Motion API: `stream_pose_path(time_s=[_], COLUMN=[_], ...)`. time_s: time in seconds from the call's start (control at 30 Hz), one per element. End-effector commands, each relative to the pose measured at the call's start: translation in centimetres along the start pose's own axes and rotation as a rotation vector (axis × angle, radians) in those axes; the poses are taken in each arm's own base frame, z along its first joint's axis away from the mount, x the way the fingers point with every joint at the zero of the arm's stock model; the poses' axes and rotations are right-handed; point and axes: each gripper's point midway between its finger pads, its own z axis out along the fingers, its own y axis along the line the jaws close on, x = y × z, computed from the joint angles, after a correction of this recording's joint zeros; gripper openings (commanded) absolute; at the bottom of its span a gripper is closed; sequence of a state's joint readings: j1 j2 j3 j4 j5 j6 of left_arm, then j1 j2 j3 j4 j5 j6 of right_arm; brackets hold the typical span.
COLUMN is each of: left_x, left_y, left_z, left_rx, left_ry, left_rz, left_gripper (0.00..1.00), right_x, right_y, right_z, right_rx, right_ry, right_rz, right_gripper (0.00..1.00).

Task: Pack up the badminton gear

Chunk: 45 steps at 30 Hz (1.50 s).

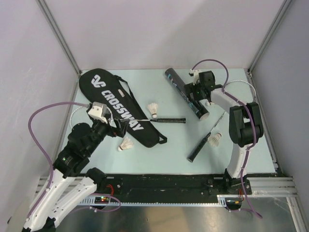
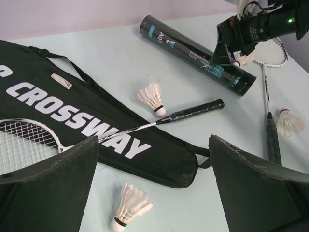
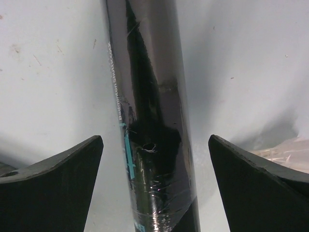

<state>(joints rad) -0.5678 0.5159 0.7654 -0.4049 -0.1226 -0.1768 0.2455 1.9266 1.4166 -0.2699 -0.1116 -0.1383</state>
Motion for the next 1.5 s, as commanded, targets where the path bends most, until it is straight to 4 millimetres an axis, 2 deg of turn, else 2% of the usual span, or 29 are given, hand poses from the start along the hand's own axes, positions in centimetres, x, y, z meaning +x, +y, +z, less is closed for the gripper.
stream_pose_path(time_s=[0.0,0.37,0.47,0.63,0.73,0.9,1.03,1.1,1.2,1.33,1.4,1.47], left_x=[-1.1,-0.8,-0.6,-0.4,-0.1,0.4,-1.0,-2.5,-4.2,-5.0,-5.5,-6.1], left_y=[-0.6,-0.5,-0.4,-0.1,-0.4,-1.9,-1.7,-1.8,-1.4,-1.7,-2.2,-2.5], left_z=[-0.3,-0.2,-0.1,0.2,0.6,1.9,2.5,2.5,2.9,3.9,4.3,4.9], left_rx=[0.039,0.041,0.035,0.027,0.046,0.138,0.141,0.147,0.138,0.165,0.185,0.186], left_ry=[-0.059,-0.06,-0.059,-0.057,-0.048,-0.016,-0.029,-0.062,-0.097,-0.116,-0.135,-0.152], left_rz=[0.034,0.046,0.053,0.071,0.1,0.192,0.316,0.403,0.562,0.823,0.926,0.986], left_gripper=[0.98,0.98,0.98,0.98,0.98,0.98,0.98,0.98,0.98,0.98,0.98,0.98], right_x=[0.5,3.5,3.4,2.3,0.8,-2.4,-3.9,-4.5,-4.6,-4.2,-3.7,-2.2], right_y=[-0.4,-0.2,0.0,0.0,0.1,2.0,4.5,5.8,8.0,11.3,13.4,16.1], right_z=[0.8,2.8,2.8,1.7,0.1,-3.9,-7.3,-9.2,-11.6,-15.1,-16.9,-18.4], right_rx=[0.02,-0.006,-0.017,-0.019,-0.011,-0.039,-0.084,-0.114,-0.163,-0.246,-0.312,-0.387], right_ry=[0.049,0.156,0.153,0.13,0.095,0.013,-0.043,-0.075,-0.104,-0.132,-0.146,-0.136], right_rz=[-0.052,-0.064,-0.077,-0.105,-0.116,-0.126,-0.133,-0.126,-0.101,-0.079,-0.074,-0.09], right_gripper=[0.96,0.92,0.83,0.56,0.47,0.43,0.41,0.4,0.39,0.39,0.39,0.39])
